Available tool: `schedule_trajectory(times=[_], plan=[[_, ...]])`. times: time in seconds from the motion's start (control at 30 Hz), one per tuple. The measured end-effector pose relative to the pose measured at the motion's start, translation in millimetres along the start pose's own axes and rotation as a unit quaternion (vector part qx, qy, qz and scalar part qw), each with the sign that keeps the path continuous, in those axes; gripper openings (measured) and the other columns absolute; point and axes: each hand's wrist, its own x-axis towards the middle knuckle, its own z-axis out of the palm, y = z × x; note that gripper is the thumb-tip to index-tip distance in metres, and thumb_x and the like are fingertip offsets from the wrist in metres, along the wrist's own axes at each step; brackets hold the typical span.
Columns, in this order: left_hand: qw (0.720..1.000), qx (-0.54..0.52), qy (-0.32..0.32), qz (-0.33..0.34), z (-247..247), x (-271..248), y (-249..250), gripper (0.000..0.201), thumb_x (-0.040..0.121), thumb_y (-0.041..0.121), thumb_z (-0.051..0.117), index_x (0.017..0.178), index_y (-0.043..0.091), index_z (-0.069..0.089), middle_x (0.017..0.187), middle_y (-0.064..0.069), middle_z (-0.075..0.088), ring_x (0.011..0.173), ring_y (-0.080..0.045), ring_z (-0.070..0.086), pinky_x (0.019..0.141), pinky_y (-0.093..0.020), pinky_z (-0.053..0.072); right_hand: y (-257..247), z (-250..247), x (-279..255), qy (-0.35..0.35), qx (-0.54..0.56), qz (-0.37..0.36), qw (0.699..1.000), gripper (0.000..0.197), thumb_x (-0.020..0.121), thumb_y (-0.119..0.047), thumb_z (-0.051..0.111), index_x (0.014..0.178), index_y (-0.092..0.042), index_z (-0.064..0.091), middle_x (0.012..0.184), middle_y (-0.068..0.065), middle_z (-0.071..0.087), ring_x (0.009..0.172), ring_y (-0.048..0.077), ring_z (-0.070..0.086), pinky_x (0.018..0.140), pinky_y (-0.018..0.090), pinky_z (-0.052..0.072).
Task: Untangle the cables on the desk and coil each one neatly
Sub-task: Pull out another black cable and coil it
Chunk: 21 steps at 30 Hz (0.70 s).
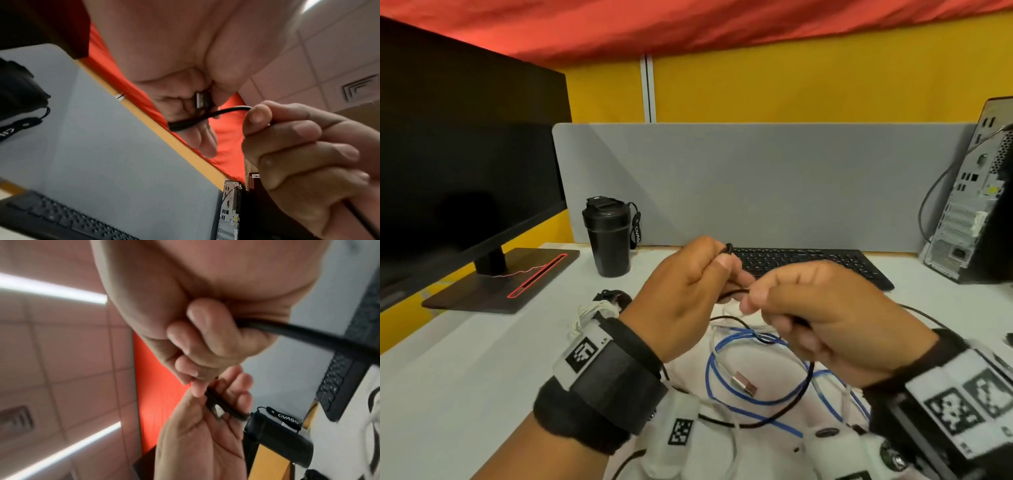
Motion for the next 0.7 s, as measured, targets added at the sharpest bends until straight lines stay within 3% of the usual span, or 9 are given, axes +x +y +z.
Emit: schedule_trajectory(times=[0.13, 0.23, 0.33, 0.4, 0.5, 0.57, 0.6, 0.63, 0.7], plan=[[0.999, 0.008, -0.035, -0.033, -3, 0, 3, 0.028, 0.100, 0.028, 0.043, 0.087, 0.013, 0.064, 0.067, 0.002, 0.063, 0.061, -0.015, 0.059, 0.060, -0.028, 0.050, -3, -9, 4, -0.014, 0.193, -0.018, 0.981, 0.019, 0.084, -0.024, 0.063, 0.077, -0.009, 0.072, 0.054, -0.003, 0.039, 0.038, 0.005, 0.027, 0.036, 0.017, 0.018], [0.994, -0.059, -0.052, -0.073, -6, 1, 5, 0.032, 0.091, 0.040, 0.045, 0.077, 0.019, 0.065, 0.063, 0.003, 0.053, 0.059, -0.011, 0.048, 0.054, -0.025, 0.042, -3, -17, 9, 0.000, 0.308, -0.019, 0.951, 0.021, 0.087, -0.026, 0.058, 0.079, -0.010, 0.069, 0.057, -0.006, 0.037, 0.037, 0.002, 0.028, 0.035, 0.015, 0.020], [0.988, -0.077, -0.109, -0.081, -6, 0, 8, 0.024, 0.080, 0.047, 0.055, 0.070, 0.028, 0.063, 0.058, 0.007, 0.049, 0.053, -0.011, 0.043, 0.051, -0.023, 0.040, 0, -23, 13, 0.016, 0.358, -0.024, 0.933, 0.019, 0.089, -0.026, 0.056, 0.085, -0.011, 0.067, 0.060, -0.007, 0.038, 0.040, 0.002, 0.029, 0.036, 0.015, 0.023], [0.967, -0.208, -0.127, -0.080, -5, -1, 10, 0.021, 0.086, 0.037, 0.058, 0.072, 0.023, 0.063, 0.056, 0.006, 0.046, 0.048, -0.010, 0.039, 0.049, -0.022, 0.038, 2, -21, 15, 0.050, 0.318, -0.015, 0.947, 0.017, 0.092, -0.023, 0.056, 0.089, -0.010, 0.066, 0.061, -0.005, 0.040, 0.042, 0.004, 0.030, 0.036, 0.016, 0.026], [0.868, -0.470, -0.134, -0.082, -8, 0, 16, 0.023, 0.095, 0.029, 0.051, 0.078, 0.016, 0.061, 0.061, 0.004, 0.050, 0.046, -0.008, 0.043, 0.050, -0.022, 0.042, 10, -10, 17, 0.106, 0.140, 0.012, 0.984, 0.013, 0.095, -0.015, 0.057, 0.092, -0.009, 0.068, 0.061, -0.001, 0.047, 0.045, 0.007, 0.033, 0.038, 0.019, 0.027], [0.818, -0.563, -0.095, -0.070, -11, 2, 17, 0.022, 0.096, 0.031, 0.050, 0.083, 0.016, 0.061, 0.074, 0.000, 0.064, 0.053, -0.009, 0.054, 0.056, -0.024, 0.049, 14, 0, 16, 0.101, 0.021, 0.015, 0.995, 0.015, 0.094, -0.013, 0.059, 0.087, -0.012, 0.072, 0.061, -0.001, 0.052, 0.046, 0.009, 0.035, 0.041, 0.021, 0.028], [0.813, -0.577, -0.055, -0.061, -12, 4, 16, 0.021, 0.096, 0.030, 0.049, 0.085, 0.015, 0.061, 0.086, -0.004, 0.071, 0.059, -0.012, 0.060, 0.060, -0.025, 0.052, 15, 6, 14, 0.081, -0.027, 0.010, 0.996, 0.017, 0.094, -0.013, 0.060, 0.086, -0.014, 0.075, 0.061, -0.002, 0.055, 0.047, 0.010, 0.037, 0.042, 0.022, 0.030], [0.826, -0.561, -0.010, -0.054, -11, 5, 15, 0.020, 0.097, 0.028, 0.048, 0.088, 0.014, 0.059, 0.099, -0.009, 0.074, 0.068, -0.015, 0.066, 0.063, -0.026, 0.054, 14, 11, 12, 0.055, -0.073, 0.000, 0.996, 0.018, 0.094, -0.015, 0.060, 0.087, -0.017, 0.076, 0.061, -0.003, 0.058, 0.047, 0.010, 0.039, 0.043, 0.022, 0.032], [0.891, -0.449, 0.062, -0.037, -8, 8, 11, 0.020, 0.102, 0.025, 0.043, 0.092, 0.012, 0.055, 0.114, -0.014, 0.074, 0.085, -0.021, 0.073, 0.071, -0.027, 0.056, 11, 18, 8, 0.008, -0.171, -0.038, 0.985, 0.017, 0.093, -0.018, 0.061, 0.091, -0.023, 0.077, 0.061, -0.006, 0.063, 0.047, 0.006, 0.045, 0.046, 0.019, 0.037]])
